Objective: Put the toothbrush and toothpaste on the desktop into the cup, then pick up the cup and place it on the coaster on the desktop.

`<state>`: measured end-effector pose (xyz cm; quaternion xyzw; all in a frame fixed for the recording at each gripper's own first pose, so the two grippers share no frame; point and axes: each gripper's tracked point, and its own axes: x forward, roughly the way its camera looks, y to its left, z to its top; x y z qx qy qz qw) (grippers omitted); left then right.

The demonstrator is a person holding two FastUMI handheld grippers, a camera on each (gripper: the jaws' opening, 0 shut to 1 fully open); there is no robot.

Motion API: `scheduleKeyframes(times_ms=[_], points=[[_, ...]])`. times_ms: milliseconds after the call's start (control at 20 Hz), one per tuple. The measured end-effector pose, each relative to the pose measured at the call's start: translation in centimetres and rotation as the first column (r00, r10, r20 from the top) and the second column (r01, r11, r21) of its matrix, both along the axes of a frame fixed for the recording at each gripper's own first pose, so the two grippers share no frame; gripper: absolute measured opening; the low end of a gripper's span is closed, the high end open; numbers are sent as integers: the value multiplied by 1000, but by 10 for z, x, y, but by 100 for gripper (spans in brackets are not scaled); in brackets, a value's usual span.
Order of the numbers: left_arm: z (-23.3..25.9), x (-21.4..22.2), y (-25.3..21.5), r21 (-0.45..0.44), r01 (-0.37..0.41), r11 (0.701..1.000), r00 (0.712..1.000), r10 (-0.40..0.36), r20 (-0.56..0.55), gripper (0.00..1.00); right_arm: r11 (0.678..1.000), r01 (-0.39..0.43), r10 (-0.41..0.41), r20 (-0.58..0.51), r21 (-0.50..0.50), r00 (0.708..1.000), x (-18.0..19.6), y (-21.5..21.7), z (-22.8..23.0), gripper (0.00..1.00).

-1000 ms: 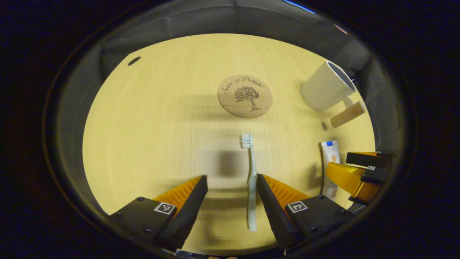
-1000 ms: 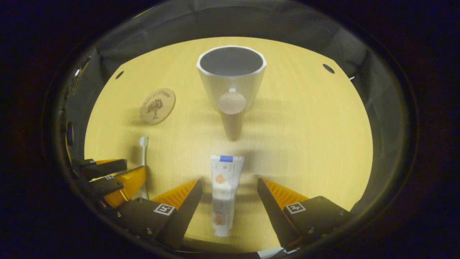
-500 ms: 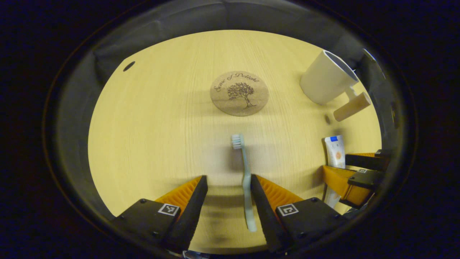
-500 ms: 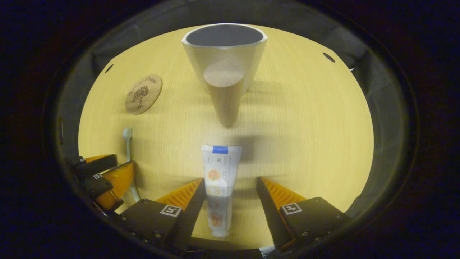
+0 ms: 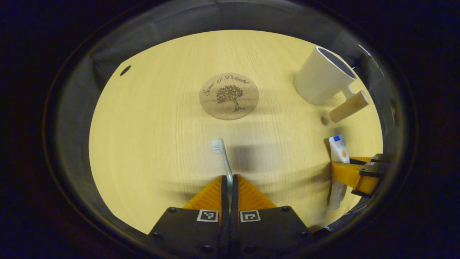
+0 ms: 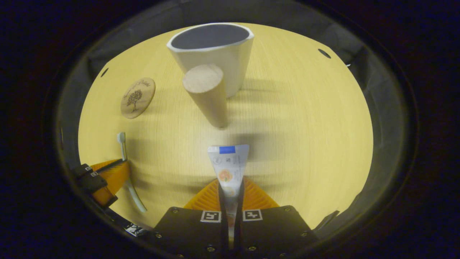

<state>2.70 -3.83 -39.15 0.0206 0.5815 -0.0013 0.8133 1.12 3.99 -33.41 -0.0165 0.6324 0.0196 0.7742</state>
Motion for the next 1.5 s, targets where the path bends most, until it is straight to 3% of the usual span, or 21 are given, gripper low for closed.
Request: scheduleKeyframes(times_ms=[350,750,1050,1500], points=[[2,0,7,-52,-53,997,996,57,66,7,995,34,-38,43,98,998,-3,3,10,7],[48,-5,33,-89,-110,990,969,127,212,8,983,32,-63,166,183,984,-15,5,69,7],[107,8,30,-55,-42,998,925,59,375,7,965,44,-119,284,258,951,12,4,135,7],[166,29,19,17,24,1000,841,-29,541,7,952,12,-164,475,307,864,99,15,180,7]])
